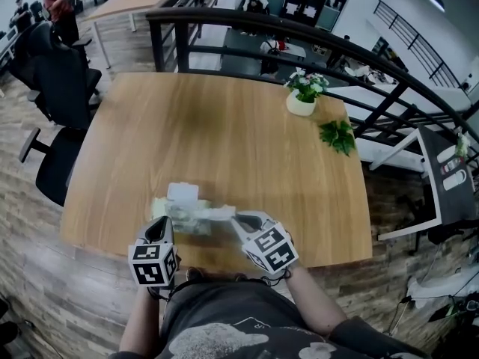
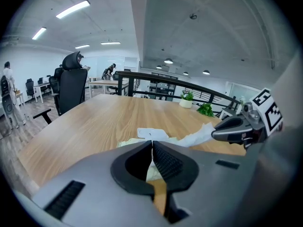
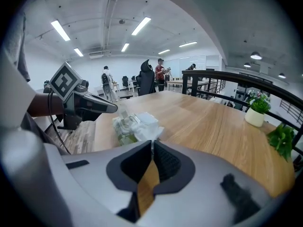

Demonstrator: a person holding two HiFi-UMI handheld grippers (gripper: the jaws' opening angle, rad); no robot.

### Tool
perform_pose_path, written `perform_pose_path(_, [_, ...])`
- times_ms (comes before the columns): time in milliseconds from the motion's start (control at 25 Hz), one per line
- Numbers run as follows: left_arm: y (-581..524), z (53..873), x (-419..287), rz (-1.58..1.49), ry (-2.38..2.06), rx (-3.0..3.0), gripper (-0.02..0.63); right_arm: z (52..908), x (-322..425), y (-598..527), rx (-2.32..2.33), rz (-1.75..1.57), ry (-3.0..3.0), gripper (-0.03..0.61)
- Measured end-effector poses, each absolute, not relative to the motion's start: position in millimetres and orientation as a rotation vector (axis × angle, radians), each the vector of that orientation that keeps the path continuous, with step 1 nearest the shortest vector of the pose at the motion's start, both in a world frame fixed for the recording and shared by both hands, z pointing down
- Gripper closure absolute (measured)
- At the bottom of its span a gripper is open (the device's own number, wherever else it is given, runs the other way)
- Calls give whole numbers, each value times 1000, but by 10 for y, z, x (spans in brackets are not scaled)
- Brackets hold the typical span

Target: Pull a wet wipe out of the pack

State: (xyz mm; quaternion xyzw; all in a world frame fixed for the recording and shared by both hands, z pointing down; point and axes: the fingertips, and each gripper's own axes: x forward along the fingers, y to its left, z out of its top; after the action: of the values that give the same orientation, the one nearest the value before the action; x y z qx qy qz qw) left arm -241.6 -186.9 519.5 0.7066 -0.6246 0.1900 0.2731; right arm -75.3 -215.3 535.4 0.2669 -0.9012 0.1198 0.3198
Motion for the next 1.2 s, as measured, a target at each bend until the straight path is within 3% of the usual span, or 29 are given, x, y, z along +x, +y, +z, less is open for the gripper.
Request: perform_pose_path(1200, [-1140, 4629, -1177, 391, -1870, 1899, 595, 4798, 507, -1810, 687, 430, -2635, 546])
